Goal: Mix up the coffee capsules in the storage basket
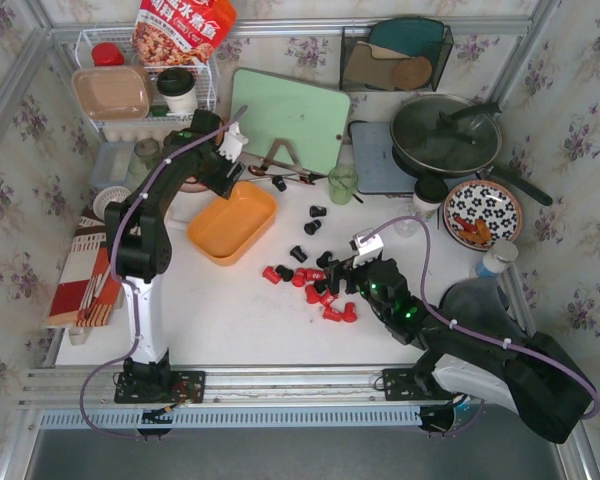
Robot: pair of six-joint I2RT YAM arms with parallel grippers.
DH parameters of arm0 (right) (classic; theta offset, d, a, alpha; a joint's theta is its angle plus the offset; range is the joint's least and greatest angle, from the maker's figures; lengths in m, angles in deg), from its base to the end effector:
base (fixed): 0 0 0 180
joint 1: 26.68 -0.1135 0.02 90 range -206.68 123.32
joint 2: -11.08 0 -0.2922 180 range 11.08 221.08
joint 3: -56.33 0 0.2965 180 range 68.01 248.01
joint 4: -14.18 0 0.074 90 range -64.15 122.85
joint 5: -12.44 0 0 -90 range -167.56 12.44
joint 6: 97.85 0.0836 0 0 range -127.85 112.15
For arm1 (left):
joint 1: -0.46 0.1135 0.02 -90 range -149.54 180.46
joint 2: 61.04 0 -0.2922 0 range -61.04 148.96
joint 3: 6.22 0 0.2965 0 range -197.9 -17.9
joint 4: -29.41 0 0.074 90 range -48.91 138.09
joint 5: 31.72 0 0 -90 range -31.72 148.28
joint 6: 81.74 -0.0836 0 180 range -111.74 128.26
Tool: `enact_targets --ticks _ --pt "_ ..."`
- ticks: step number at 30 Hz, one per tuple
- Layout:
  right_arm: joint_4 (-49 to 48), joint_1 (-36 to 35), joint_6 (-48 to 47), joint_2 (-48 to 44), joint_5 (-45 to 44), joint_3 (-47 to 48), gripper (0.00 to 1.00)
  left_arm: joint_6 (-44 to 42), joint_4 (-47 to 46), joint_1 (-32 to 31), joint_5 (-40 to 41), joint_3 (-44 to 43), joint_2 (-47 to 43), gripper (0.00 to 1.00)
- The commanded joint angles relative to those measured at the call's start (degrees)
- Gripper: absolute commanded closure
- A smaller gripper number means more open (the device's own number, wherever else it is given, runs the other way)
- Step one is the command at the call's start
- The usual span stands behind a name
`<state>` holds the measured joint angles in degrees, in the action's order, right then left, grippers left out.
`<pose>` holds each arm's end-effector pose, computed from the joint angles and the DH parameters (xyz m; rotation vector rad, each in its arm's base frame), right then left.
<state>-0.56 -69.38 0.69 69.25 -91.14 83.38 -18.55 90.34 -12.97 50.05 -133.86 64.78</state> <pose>0.2108 0.1678 0.1647 -0.3879 1.8270 0.4023 0.5495 -0.1435 0.2253 0.9387 2.4127 -0.1016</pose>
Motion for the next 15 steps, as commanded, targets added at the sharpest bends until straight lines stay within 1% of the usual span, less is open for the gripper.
enact_targets --ticks 1,3,5,8,11,13,15 --pt "-2.24 -0.18 -0.39 0.28 -0.82 0.72 0.11 3.6 -3.39 0.07 3.31 -0.35 -1.72 0.28" --pt "-2.24 -0.17 -0.29 0.24 -0.9 0.71 0.11 5.73 -4.27 0.07 4.0 0.09 -3.33 0.26" --pt "-2.24 -0.19 -0.28 0.21 -1.03 0.71 0.11 9.13 -6.86 0.0 4.41 3.04 -6.62 0.25" --pt "-2.28 -0.17 -0.21 0.17 -1.24 0.72 0.11 14.79 -12.64 -0.34 5.61 11.09 -13.83 0.22" --pt "-2.2 -0.23 -0.1 0.56 -1.93 0.86 0.11 21.22 -17.69 -1.28 8.9 19.99 -22.26 0.21" --pt "-2.28 -0.26 0.05 0.82 -2.82 0.8 0.11 24.55 -18.27 -1.8 10.73 24.42 -27.14 0.21" --pt "-2.51 -0.3 0.08 1.42 -3.55 0.8 0.11 28.13 -16.84 -1.94 12.77 27.93 -31.79 0.21"
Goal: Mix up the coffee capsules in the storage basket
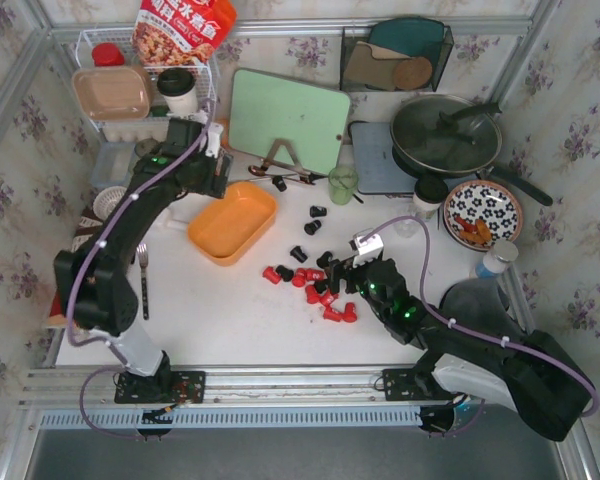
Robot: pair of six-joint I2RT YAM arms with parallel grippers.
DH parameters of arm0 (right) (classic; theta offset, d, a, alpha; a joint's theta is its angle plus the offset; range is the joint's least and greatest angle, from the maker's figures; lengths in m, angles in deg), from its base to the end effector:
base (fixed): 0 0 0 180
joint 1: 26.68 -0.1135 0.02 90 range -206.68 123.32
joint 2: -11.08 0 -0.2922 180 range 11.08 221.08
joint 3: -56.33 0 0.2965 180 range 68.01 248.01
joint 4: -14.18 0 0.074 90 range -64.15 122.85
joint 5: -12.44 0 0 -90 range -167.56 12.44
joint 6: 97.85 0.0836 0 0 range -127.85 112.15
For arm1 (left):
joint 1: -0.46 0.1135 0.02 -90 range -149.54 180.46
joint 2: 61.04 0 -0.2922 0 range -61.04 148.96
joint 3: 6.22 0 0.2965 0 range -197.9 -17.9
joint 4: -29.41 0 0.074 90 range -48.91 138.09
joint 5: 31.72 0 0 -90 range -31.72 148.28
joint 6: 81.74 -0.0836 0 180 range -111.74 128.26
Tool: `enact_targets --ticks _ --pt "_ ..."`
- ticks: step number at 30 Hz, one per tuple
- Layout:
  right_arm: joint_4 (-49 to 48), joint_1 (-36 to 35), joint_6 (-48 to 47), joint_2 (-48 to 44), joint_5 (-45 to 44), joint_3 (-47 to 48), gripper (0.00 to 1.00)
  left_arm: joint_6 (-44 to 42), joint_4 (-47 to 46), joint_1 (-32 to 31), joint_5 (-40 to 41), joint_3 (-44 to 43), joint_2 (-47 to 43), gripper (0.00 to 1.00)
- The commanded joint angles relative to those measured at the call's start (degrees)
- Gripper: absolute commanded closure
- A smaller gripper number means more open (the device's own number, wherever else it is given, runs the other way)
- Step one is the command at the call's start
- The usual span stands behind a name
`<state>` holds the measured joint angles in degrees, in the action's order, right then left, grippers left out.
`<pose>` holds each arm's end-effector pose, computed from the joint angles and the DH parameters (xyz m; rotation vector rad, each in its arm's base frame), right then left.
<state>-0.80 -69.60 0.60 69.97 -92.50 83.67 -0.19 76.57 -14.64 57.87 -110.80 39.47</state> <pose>0.2124 0.1681 0.1644 -0.3770 1.8287 0.3811 0.4673 -0.1267 0.3142 0.4777 2.2741 -0.0668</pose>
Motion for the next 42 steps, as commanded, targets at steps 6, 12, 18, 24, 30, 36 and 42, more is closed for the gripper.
enact_targets --ticks 6,12,18,24,30,36,42 --pt "-2.63 -0.06 -0.7 3.94 -4.75 2.94 0.1 17.03 3.73 -0.38 4.29 15.13 -22.71 0.21" --pt "-0.3 -0.02 0.07 9.91 -6.68 10.02 0.09 18.12 1.14 -0.46 2.15 29.57 -36.24 0.21" --pt "1.98 -0.06 2.16 17.69 -5.66 18.59 0.13 18.19 3.52 -0.46 -4.95 28.2 -37.75 0.16" --pt "4.4 0.15 5.0 23.35 -6.44 25.47 0.16 16.72 7.43 -0.55 -7.61 27.73 -37.85 0.15" --pt "4.86 1.2 4.26 30.9 -5.15 33.35 0.16 17.04 6.16 -0.47 -8.04 28.62 -41.71 0.14" --pt "6.38 4.81 2.67 42.57 -0.31 46.57 0.22 17.15 6.44 -0.38 -9.57 28.74 -43.55 0.14" --pt "11.34 8.57 1.0 55.29 4.9 61.52 0.29 17.41 6.06 -0.38 -10.68 29.09 -45.23 0.14"
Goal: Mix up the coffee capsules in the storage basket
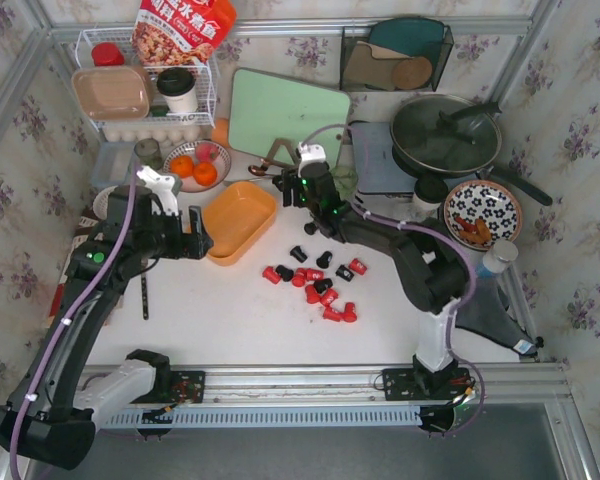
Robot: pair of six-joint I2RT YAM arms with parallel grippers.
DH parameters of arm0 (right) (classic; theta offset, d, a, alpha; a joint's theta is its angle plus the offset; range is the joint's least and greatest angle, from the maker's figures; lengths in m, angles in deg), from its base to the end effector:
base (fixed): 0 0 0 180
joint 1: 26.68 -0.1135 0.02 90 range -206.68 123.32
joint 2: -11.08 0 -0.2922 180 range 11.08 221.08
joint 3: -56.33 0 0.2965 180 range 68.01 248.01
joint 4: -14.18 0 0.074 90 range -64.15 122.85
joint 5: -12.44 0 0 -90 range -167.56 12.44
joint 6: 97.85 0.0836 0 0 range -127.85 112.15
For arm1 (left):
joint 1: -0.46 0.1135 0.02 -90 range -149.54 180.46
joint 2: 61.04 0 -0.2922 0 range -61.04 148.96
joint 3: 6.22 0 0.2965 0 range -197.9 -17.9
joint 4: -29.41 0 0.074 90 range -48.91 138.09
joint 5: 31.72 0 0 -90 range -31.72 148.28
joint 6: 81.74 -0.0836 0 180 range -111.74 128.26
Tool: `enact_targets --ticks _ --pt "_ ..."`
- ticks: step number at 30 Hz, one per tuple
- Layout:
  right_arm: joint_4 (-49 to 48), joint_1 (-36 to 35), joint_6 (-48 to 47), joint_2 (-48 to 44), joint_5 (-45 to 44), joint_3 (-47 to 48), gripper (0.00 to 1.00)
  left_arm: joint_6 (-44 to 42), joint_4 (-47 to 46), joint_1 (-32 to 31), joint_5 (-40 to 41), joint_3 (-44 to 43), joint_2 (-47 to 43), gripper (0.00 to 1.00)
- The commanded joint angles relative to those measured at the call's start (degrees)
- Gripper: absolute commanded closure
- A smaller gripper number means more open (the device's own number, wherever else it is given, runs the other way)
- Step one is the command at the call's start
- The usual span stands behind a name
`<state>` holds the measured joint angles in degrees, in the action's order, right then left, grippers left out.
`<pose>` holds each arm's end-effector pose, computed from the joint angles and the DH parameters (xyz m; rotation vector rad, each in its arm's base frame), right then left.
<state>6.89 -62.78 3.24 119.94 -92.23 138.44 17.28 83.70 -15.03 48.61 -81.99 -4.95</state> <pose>0.4369 0.2924 0.2050 -0.2430 1.8958 0.3143 0.2515 -0.0843 0.3670 0.2211 2.1856 -0.4259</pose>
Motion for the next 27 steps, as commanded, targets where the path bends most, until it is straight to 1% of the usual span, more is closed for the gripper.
enact_targets --ticks 1,4,11,17,21,27 --pt "4.48 2.29 -1.67 7.32 6.06 9.18 0.3 0.03 -1.06 0.06 -1.67 0.34 -1.04 0.14" --pt "8.95 3.43 -2.54 13.28 9.35 16.71 0.34 0.25 -1.19 0.1 -2.46 0.31 -1.12 0.14" --pt "18.74 3.49 -3.84 24.89 10.55 32.97 0.35 0.73 -1.33 0.66 -4.05 0.34 -0.81 0.13" --pt "23.51 3.51 -5.57 31.11 10.12 40.79 0.35 1.05 -1.56 1.14 -4.84 0.38 -0.66 0.13" --pt "24.94 3.54 -7.09 34.09 9.3 44.23 0.35 1.3 -1.69 1.47 -5.66 0.42 -0.36 0.13" --pt "26.72 3.57 -8.34 38.43 10.86 48.81 0.35 1.49 -1.85 1.69 -6.3 0.51 -0.37 0.13"
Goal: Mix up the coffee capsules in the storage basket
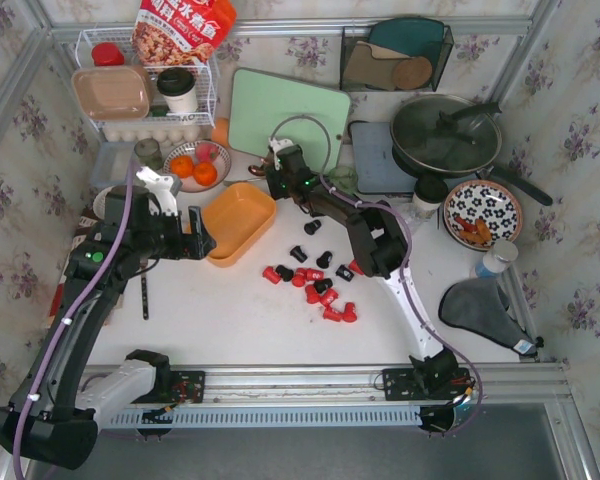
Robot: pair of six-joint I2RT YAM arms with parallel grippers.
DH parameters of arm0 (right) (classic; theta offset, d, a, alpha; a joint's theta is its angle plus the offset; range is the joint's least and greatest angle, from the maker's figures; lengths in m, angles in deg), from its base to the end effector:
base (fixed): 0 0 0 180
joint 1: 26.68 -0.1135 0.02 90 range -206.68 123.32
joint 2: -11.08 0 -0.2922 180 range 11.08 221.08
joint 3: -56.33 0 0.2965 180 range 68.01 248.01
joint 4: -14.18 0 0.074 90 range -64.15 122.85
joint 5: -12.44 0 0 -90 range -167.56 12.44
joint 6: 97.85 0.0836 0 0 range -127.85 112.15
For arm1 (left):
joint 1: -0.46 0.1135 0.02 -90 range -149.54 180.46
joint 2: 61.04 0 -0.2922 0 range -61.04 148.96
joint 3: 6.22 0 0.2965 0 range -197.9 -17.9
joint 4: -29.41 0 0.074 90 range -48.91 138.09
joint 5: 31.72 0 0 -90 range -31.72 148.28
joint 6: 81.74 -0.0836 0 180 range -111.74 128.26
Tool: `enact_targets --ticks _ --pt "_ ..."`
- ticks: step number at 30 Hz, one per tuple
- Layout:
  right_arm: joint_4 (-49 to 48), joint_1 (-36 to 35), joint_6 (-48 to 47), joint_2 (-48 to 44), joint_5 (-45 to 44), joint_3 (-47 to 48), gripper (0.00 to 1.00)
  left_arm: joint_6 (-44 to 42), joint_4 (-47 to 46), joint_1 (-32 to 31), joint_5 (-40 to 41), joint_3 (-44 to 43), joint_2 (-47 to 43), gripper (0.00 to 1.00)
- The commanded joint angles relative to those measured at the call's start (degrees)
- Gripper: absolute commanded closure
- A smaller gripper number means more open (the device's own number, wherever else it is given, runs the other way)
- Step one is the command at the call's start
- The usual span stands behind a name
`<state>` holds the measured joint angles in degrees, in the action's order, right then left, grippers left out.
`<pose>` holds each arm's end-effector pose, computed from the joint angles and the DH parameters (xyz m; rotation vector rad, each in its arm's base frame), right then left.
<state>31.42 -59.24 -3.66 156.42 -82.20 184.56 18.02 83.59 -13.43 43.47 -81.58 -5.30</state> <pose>0.5714 0.3568 0.1037 -0.4893 2.1260 0.2790 0.2495 -0.0837 0.3667 0.2286 2.1854 -0.5149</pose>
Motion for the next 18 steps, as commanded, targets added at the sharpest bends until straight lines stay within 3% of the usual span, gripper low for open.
enact_targets --ticks 1,8,18 --pt "2.91 0.12 -1.46 2.57 1.12 3.68 0.35 0.78 -1.76 0.14 -1.29 0.13 -0.02 0.13" --pt "2.99 0.25 -2.16 3.2 2.74 5.0 0.48 0.96 -1.82 0.18 -1.87 0.25 -0.01 0.13" --pt "1.34 0.13 -2.79 -0.17 3.41 1.3 0.85 0.96 -1.84 0.18 -1.97 0.22 -0.28 0.13"
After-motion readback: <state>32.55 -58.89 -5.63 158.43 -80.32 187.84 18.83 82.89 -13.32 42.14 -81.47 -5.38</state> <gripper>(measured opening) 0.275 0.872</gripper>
